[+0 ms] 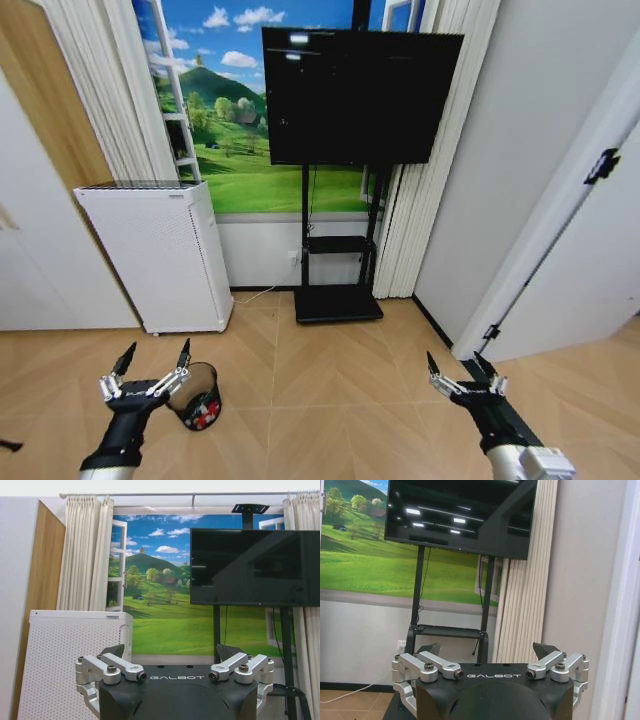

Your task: Pick up the trash bin and place the garbage on the floor into it.

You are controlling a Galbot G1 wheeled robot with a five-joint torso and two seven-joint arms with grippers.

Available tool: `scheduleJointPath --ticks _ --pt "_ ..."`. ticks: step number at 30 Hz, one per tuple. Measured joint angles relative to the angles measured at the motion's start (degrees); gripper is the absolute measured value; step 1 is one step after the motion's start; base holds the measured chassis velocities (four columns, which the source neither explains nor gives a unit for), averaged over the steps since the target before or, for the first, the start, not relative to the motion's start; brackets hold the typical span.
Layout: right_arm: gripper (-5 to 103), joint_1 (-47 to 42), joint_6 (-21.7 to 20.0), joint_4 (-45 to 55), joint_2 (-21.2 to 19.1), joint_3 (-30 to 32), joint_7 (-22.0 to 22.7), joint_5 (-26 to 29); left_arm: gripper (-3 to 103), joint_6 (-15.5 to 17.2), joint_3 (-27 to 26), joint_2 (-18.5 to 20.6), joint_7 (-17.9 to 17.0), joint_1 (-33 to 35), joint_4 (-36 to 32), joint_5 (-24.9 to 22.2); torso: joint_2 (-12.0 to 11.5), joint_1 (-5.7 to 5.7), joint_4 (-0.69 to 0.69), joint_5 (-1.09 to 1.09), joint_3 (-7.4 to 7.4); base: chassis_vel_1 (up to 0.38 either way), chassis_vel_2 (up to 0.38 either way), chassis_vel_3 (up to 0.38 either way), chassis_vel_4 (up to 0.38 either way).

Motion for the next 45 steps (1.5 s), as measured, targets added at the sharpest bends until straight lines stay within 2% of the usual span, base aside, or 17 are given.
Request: scheduleJointPath --ticks 1,4,8,9,11,12,13,14,16,17,19,21,22,23,27,44,45 --pt "100 0.0 0.0 0.0 0.0 0.0 0.0 0.0 100 0.0 0.0 0.0 0.0 0.0 0.0 0.0 0.0 0.0 0.01 -0.08 -0.01 0.328 -0.374 -0.348 0.364" --pt "100 0.0 0.0 0.0 0.0 0.0 0.0 0.0 100 0.0 0.0 0.0 0.0 0.0 0.0 0.0 0.0 -0.01 0.02 0.05 0.0 0.344 -0.336 -0.36 0.365" --pt "100 0.0 0.0 0.0 0.0 0.0 0.0 0.0 100 0.0 0.0 0.0 0.0 0.0 0.0 0.0 0.0 -0.01 0.01 -0.09 0.0 0.344 -0.363 -0.343 0.349" --pt "100 0.0 0.0 0.0 0.0 0.0 0.0 0.0 100 0.0 0.0 0.0 0.0 0.0 0.0 0.0 0.0 -0.02 0.03 0.03 0.0 0.362 -0.301 -0.352 0.335" --pt "100 0.0 0.0 0.0 0.0 0.0 0.0 0.0 100 0.0 0.0 0.0 0.0 0.0 0.0 0.0 0.0 -0.03 0.02 0.02 -0.02 0.365 -0.337 -0.365 0.325" --pt "100 0.0 0.0 0.0 0.0 0.0 0.0 0.0 100 0.0 0.0 0.0 0.0 0.0 0.0 0.0 0.0 -0.01 0.02 -0.1 -0.01 0.398 -0.337 -0.365 0.339" --pt "100 0.0 0.0 0.0 0.0 0.0 0.0 0.0 100 0.0 0.0 0.0 0.0 0.0 0.0 0.0 0.0 -0.01 0.02 -0.1 -0.01 0.398 -0.337 -0.365 0.339" --pt "100 0.0 0.0 0.0 0.0 0.0 0.0 0.0 100 0.0 0.0 0.0 0.0 0.0 0.0 0.0 0.0 -0.01 0.02 0.02 0.0 0.438 -0.269 -0.421 0.25" --pt "100 0.0 0.0 0.0 0.0 0.0 0.0 0.0 100 0.0 0.0 0.0 0.0 0.0 0.0 0.0 0.0 -0.03 0.01 0.04 -0.01 0.424 -0.25 -0.418 0.24" --pt "100 0.0 0.0 0.0 0.0 0.0 0.0 0.0 100 0.0 0.0 0.0 0.0 0.0 0.0 0.0 0.0 -0.02 0.01 -0.12 -0.01 0.41 -0.235 -0.395 0.23" --pt "100 0.0 0.0 0.0 0.0 0.0 0.0 0.0 100 0.0 0.0 0.0 0.0 0.0 0.0 0.0 0.0 -0.05 0.03 -0.04 -0.04 0.375 -0.16 -0.363 0.207" --pt "100 -0.1 0.0 0.0 0.0 0.0 0.0 0.0 100 0.0 0.0 0.0 0.0 0.0 0.0 0.0 0.0 -0.06 -0.03 -0.01 -0.03 0.248 -0.085 -0.332 0.108" --pt "100 0.0 0.0 0.0 0.0 0.0 0.0 0.0 100 0.0 0.0 0.0 0.0 0.0 0.0 0.0 0.0 -0.05 0.01 -0.01 -0.03 0.063 -0.096 -0.229 0.108" --pt "100 0.0 0.0 0.0 0.0 0.0 0.0 0.0 100 0.0 0.0 0.0 0.0 0.0 0.0 0.0 0.0 -0.05 0.04 -0.08 -0.04 0.063 0.021 -0.097 0.094" --pt "100 0.0 0.0 0.0 0.0 0.0 0.0 0.0 100 0.0 0.0 0.0 0.0 0.0 0.0 0.0 0.0 0.0 0.01 0.01 0.01 -0.027 -0.007 0.025 -0.008" --pt "100 0.0 0.0 0.0 0.0 0.0 0.0 0.0 100 0.0 0.0 0.0 0.0 0.0 0.0 0.0 0.0 -0.03 0.04 0.01 -0.02 -0.159 -0.128 0.174 0.123" --pt "100 0.0 0.0 0.0 0.0 0.0 0.0 0.0 100 0.0 0.0 0.0 0.0 0.0 0.0 0.0 0.0 -0.03 -0.02 0.0 -0.02 -0.152 -0.188 0.105 0.151"
